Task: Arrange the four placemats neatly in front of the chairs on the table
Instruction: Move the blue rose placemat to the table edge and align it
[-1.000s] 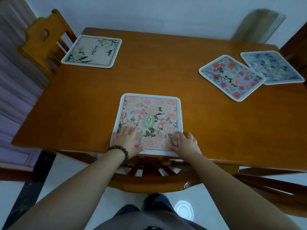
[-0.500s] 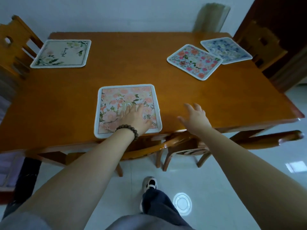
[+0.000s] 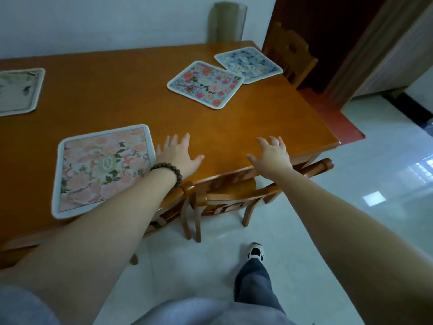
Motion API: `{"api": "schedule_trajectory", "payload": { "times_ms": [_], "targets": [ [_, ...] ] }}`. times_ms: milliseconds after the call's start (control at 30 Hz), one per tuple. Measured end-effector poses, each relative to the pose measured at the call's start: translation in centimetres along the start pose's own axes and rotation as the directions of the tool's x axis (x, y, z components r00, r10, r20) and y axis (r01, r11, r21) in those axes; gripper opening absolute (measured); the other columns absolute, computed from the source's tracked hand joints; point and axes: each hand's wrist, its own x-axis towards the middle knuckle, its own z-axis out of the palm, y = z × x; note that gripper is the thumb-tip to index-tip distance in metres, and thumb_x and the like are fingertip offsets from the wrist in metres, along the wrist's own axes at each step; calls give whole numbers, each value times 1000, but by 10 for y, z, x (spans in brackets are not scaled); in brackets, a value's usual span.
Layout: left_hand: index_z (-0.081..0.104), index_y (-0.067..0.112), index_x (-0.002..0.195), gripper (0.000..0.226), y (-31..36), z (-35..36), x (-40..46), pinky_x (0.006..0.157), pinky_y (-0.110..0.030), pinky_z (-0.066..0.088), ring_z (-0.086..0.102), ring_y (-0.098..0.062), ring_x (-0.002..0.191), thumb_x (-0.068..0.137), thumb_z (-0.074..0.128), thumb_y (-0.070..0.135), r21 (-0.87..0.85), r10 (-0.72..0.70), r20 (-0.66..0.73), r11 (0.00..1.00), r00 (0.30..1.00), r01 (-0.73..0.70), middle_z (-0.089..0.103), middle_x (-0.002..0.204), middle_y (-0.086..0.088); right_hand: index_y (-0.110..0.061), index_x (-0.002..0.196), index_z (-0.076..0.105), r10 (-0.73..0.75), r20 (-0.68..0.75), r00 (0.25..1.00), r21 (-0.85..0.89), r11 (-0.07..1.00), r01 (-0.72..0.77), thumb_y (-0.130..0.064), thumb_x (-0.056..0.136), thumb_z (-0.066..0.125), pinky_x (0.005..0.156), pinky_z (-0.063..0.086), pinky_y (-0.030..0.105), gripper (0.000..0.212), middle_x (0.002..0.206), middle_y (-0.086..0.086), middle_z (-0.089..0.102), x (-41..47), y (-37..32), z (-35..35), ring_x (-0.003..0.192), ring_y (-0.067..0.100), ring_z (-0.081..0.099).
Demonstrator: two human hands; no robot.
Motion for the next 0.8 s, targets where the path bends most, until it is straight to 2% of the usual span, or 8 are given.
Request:
{"api": "schedule_trajectory", "payload": {
  "times_ms": [167, 400, 600, 800],
  "targets": [
    [13, 26, 151, 81, 57, 28, 58, 115, -53, 11, 8, -29, 145, 87, 41, 67, 33, -63, 24, 998, 998, 62, 14, 159, -9, -27, 149, 25, -47, 45, 998, 3, 999, 47, -50, 94, 48, 114, 12, 53, 64, 159, 11, 14, 77, 58, -9, 146, 32, -1],
    [14, 26, 151, 80, 120, 49, 133, 115, -53, 11, 7, -29, 145, 87, 41, 66, 21, -256, 9, 966, 967, 256, 14, 158, -9, -25, 149, 25, -144, 143, 979, -31, 988, 150, -47, 95, 47, 116, 13, 51, 62, 158, 12, 15, 189, 115, -22, 146, 31, 0],
    [15, 25, 151, 79, 134, 52, 164, 115, -54, 11, 6, -30, 145, 88, 41, 65, 17, -346, 14, 938, 938, 346, 14, 158, -11, -23, 149, 26, -215, 231, 949, -39, 973, 230, -48, 95, 47, 115, 14, 51, 62, 158, 12, 15, 247, 115, -15, 146, 32, 1],
    [15, 25, 151, 78, 122, 49, 199, 115, -53, 10, 4, -30, 145, 88, 41, 64, 22, -381, 24, 925, 924, 380, 12, 159, -10, -25, 148, 28, -270, 271, 924, -5, 959, 282, -48, 95, 47, 115, 14, 52, 61, 157, 15, 16, 291, 86, -1, 146, 33, 1]
  ]
}}
